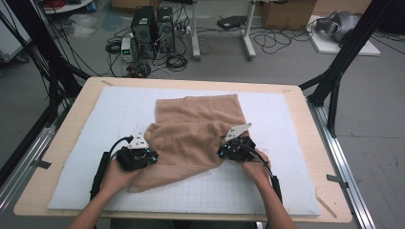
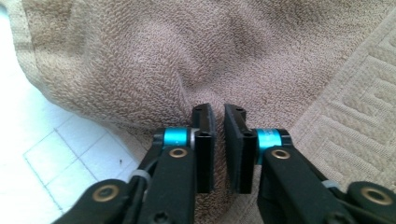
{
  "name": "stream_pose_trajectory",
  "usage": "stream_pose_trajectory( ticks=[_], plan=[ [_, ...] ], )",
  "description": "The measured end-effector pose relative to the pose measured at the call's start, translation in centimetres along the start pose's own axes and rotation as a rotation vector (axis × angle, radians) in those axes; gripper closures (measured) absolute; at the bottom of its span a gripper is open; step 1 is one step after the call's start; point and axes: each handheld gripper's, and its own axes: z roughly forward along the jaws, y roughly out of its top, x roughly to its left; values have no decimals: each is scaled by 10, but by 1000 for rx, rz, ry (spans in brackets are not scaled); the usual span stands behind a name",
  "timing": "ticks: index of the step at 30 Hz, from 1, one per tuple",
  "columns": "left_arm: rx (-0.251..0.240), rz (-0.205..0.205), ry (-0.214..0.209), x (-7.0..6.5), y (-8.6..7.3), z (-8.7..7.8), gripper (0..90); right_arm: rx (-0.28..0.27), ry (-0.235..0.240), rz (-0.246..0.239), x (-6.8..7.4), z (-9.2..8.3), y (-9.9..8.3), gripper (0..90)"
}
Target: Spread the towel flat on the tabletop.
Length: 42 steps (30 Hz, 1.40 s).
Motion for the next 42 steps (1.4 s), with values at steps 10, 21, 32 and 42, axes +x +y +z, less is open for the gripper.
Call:
stream_pose_trajectory(
  ticks=[10, 21, 32, 42],
  plan=[
    [-81, -11, -10, -5, 4, -26, 858, -66, 21, -14, 17, -46, -5, 879],
    [-111, -8, -23, -8, 4, -46, 843, -47, 11, -98, 47, -68, -11, 824],
    [20, -8, -7, 1, -8, -11, 652, 68, 60, -24, 19, -20, -16, 700],
    [-75, 9, -55, -16, -6, -35, 854, -8, 119, -13, 34, -51, -26, 844]
  ],
)
